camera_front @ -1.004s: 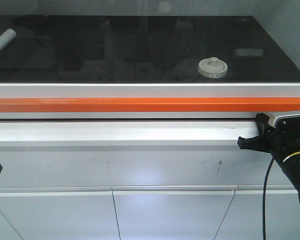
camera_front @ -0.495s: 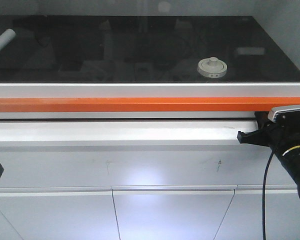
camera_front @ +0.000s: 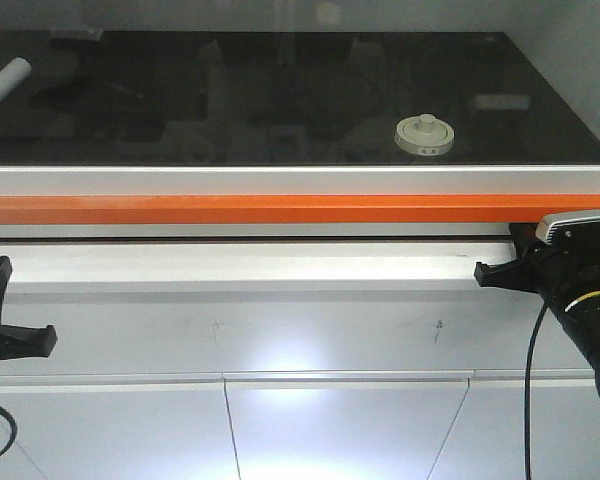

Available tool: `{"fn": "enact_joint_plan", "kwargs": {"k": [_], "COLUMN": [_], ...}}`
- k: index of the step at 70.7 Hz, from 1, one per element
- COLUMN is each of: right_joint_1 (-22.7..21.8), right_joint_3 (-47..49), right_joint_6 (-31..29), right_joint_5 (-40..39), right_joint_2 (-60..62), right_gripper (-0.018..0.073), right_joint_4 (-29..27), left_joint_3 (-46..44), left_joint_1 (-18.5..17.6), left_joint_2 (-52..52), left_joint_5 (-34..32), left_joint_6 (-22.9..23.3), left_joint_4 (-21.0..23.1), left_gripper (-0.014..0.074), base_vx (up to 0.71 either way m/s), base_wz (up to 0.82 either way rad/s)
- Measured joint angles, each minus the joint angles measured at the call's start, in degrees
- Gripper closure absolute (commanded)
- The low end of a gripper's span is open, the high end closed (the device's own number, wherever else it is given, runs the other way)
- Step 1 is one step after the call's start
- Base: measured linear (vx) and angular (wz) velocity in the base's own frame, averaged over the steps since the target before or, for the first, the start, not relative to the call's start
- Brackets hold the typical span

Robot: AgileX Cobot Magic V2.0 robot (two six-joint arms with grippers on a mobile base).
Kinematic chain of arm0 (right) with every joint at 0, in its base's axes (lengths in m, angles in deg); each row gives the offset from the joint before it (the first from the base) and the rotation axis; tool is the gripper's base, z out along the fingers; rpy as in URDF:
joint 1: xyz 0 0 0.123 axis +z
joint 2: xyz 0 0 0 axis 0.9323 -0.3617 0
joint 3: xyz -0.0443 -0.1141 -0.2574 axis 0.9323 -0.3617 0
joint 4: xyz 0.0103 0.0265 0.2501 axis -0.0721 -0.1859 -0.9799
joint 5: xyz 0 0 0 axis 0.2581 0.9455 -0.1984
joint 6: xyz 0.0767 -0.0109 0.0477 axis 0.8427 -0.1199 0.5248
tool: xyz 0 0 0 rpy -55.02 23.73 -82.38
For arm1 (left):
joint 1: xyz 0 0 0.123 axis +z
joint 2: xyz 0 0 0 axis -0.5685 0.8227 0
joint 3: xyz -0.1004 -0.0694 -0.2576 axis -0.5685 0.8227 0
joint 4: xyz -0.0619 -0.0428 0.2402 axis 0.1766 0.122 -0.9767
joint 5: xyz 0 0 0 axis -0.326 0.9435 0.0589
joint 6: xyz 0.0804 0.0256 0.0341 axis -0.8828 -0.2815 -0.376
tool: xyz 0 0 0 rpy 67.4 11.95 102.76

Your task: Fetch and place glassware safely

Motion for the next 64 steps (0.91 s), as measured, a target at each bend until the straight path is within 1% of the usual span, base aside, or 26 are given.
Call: {"fn": "enact_joint_plan", "kwargs": {"k": [4, 13, 42, 52, 64], "right_joint_1": [0.00, 0.00, 0.00, 0.00, 0.00], "right_joint_3": [0.00, 0.00, 0.00, 0.00, 0.00], "right_joint_6": [0.01, 0.13, 0.13, 0.15, 0.15], "right_joint_5": [0.00, 0.00, 0.00, 0.00, 0.00], "right_joint_2": [0.00, 0.00, 0.00, 0.00, 0.00], "right_gripper": [0.0560, 0.0560, 0.0560, 0.0560, 0.0560], "right_joint_4": [0.00, 0.00, 0.05, 0.05, 0.10], "left_joint_3": [-0.66, -3.78, -14.30, -17.09, -20.17], "left_joint_1": [0.00, 0.00, 0.00, 0.00, 0.00], "left_joint_2": [2.89, 8.15, 21.59, 24.51, 25.11], "left_joint_5": [-1.79, -2.86, -1.93, -1.39, -0.71], "left_joint_6": [0.00, 0.00, 0.00, 0.00, 0.00], "left_joint_4": [0.00, 0.00, -0.04, -0.04, -0.04], "left_gripper": [0.0603, 0.0603, 0.0603, 0.0603, 0.0603], "base_vx": [0.00, 0.00, 0.00, 0.00, 0.00], "base_wz": [0.00, 0.00, 0.00, 0.00, 0.00]}}
